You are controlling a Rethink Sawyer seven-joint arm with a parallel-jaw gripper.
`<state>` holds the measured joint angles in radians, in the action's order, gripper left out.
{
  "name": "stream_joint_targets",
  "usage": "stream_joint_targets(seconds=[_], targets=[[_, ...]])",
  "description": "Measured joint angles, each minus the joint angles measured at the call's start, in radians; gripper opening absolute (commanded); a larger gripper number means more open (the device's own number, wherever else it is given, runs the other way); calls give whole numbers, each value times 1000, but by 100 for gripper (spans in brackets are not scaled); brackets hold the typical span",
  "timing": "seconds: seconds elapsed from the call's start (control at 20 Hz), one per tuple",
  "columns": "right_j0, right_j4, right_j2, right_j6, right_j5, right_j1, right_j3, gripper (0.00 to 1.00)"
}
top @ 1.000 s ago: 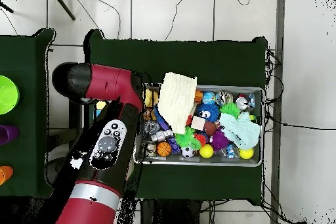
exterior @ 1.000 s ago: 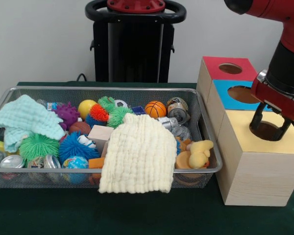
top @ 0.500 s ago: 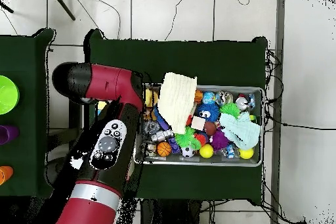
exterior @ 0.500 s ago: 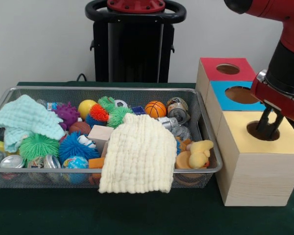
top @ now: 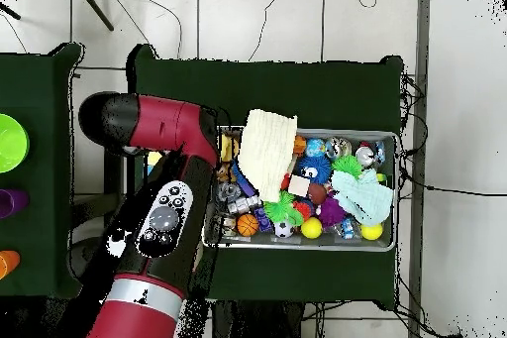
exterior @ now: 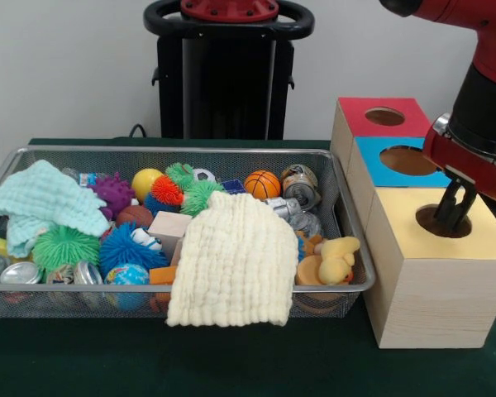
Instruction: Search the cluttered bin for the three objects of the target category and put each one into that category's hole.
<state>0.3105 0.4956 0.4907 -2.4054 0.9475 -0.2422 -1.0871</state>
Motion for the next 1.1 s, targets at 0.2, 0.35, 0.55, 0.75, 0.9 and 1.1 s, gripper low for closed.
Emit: stream_joint_targets(seconds=[0.2, 0.35, 0.55, 0.75, 0.9, 1.1], targets=[[-3, 0, 0, 0, 2, -5, 0, 0], [-6, -1, 0, 0, 10, -6, 3, 0], [-13, -1, 0, 0, 47, -7, 13, 0], [-22, -3, 0, 0, 119, -12, 25, 0], [-29, -4, 0, 0, 175, -23, 30, 0], [-35, -5, 0, 0, 221, -43, 33, 0]])
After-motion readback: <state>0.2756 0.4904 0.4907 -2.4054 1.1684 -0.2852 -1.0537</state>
